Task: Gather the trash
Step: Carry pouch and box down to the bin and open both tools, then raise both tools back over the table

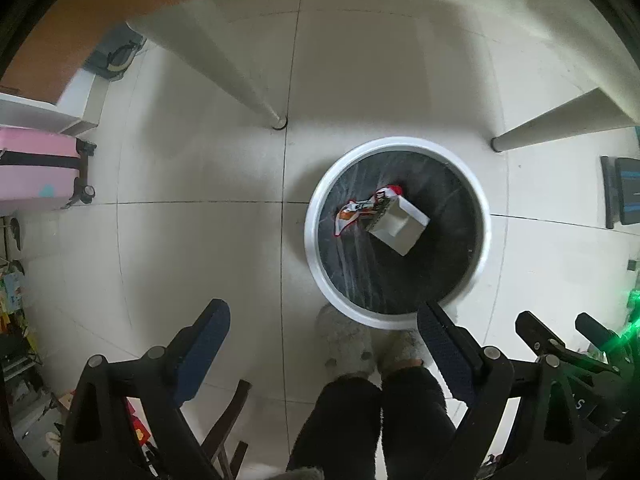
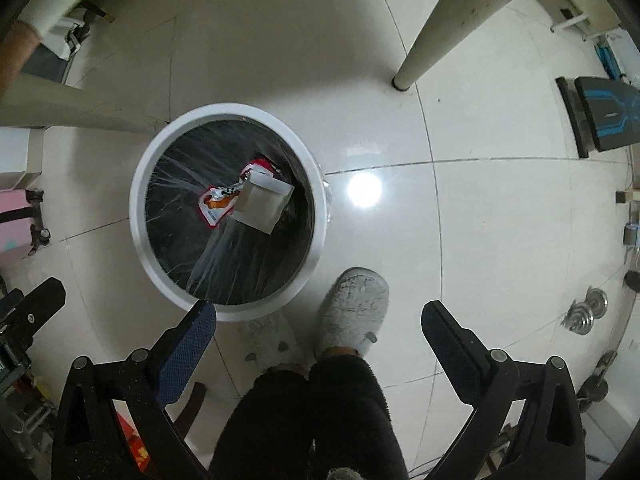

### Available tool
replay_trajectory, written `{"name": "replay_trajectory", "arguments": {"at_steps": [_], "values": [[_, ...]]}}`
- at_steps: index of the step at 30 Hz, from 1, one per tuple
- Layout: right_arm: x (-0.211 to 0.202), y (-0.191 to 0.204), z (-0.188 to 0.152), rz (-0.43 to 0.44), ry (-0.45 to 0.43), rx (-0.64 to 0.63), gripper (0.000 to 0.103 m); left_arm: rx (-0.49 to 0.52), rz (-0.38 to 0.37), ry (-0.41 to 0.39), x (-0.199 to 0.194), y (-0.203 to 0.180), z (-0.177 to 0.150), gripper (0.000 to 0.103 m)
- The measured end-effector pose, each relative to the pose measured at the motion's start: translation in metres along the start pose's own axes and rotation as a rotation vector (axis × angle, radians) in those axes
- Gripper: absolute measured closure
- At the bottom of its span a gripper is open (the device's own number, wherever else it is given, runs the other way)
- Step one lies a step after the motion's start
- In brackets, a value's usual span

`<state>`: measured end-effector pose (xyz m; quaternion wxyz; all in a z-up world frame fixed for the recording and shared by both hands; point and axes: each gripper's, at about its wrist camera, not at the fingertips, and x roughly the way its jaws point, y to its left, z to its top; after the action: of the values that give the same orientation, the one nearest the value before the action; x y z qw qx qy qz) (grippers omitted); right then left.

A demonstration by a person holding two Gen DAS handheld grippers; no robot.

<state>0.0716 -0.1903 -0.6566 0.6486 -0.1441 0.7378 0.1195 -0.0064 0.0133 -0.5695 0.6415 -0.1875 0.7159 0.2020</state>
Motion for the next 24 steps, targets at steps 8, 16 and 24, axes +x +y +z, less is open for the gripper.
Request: {"name": "replay_trajectory", "arguments": {"at_steps": [8,16,24], "values": [[-0.079,0.007,-0.017,0.021,-0.054,-0.008,0.0,0.011,-0.032,-0.027,-0.059,0.001,-0.014,0.007],[-0.186,0.013,-0.046,0.047,-0.1,-0.023,0.0,0.009,-0.069,-0.053,-0.15,0.013,-0.035,0.007],[-0.321,0.005,-0.066,0.12,-0.148,0.036,0.0,-0.021,-0.151,-0.151,-0.275,0.029,-0.047,0.0]]}}
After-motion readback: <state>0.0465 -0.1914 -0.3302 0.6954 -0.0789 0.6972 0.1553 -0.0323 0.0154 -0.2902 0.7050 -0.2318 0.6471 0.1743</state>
